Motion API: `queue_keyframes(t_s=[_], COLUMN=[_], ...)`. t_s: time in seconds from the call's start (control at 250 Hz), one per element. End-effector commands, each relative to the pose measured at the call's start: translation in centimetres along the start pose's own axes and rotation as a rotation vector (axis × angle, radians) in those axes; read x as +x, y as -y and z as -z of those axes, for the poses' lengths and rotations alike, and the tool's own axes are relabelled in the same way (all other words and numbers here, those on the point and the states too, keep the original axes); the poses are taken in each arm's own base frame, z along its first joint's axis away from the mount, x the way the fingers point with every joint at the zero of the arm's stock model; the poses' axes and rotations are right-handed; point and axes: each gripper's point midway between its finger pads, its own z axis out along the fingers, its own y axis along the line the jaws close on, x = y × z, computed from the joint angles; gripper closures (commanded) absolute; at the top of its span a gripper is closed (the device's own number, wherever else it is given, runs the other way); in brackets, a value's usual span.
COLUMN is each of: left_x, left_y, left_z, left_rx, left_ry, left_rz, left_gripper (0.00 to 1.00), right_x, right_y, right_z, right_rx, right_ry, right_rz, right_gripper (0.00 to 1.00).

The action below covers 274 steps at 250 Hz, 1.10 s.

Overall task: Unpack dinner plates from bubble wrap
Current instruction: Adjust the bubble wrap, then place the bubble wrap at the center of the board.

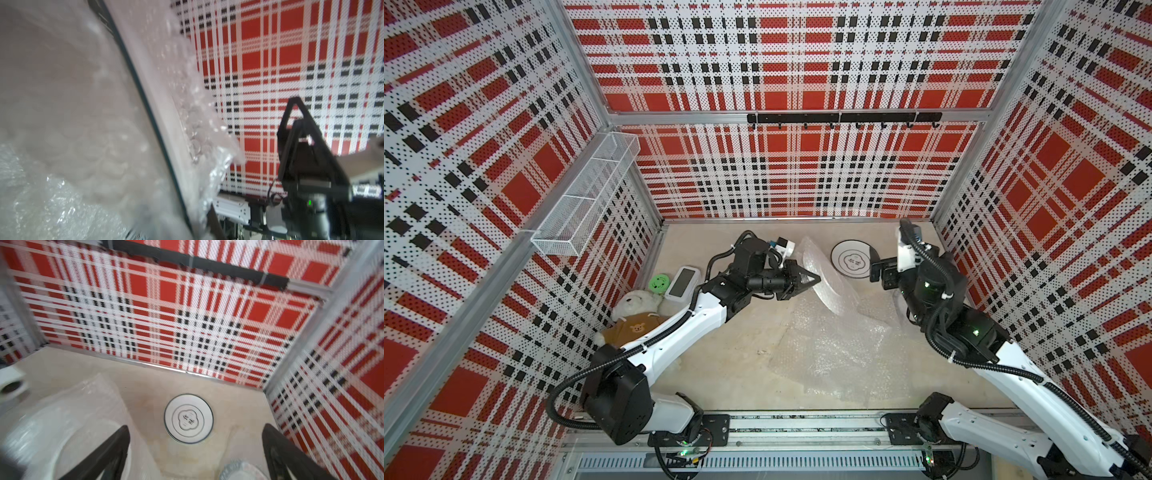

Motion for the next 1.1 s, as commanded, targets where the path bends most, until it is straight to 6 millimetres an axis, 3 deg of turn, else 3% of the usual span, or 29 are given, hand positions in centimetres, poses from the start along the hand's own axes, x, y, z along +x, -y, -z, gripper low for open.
queue_keyframes(t_s=[0.0,0.148,0.272,0.48,0.716,0.784,1.004,1.092], left_x=[3.6,4.0,4.4,4.2,4.2,4.4,4.6,4.6], left_y=[3.0,0.5,2.5,0.7,-6.7,-8.5,-12.5,-13.8], left_z=[-1.1,-2.7,-3.2,-3.8,-4.3,-4.1,-3.9,-3.7], left_rx=[0.157,0.161,0.351,0.467,0.286,0.195,0.054,0.029], left_ry=[-0.159,-0.191,-0.230,-0.255,-0.223,-0.215,-0.203,-0.198], left_rz=[-0.118,-0.078,-0.066,0.046,0.166,0.161,0.180,0.200], left_gripper=[1.00,1.00,1.00,1.00,1.00,0.94,0.86,0.77], right_x=[4.9,7.5,8.7,11.3,13.9,14.4,15.7,16.4], right_y=[0.1,0.0,-0.7,-1.2,-1.6,-1.7,-2.9,-3.2], right_z=[-1.3,-2.1,-1.9,-0.9,0.1,0.1,-0.2,-0.4], right_rx=[-0.046,-0.064,-0.103,-0.137,-0.158,-0.164,-0.209,-0.215], right_ry=[-0.229,-0.325,-0.353,-0.425,-0.486,-0.500,-0.531,-0.551], right_rz=[-0.205,-0.272,-0.275,-0.284,-0.295,-0.299,-0.321,-0.326], right_gripper=[0.00,0.00,0.00,0.00,0.00,0.00,0.00,0.00])
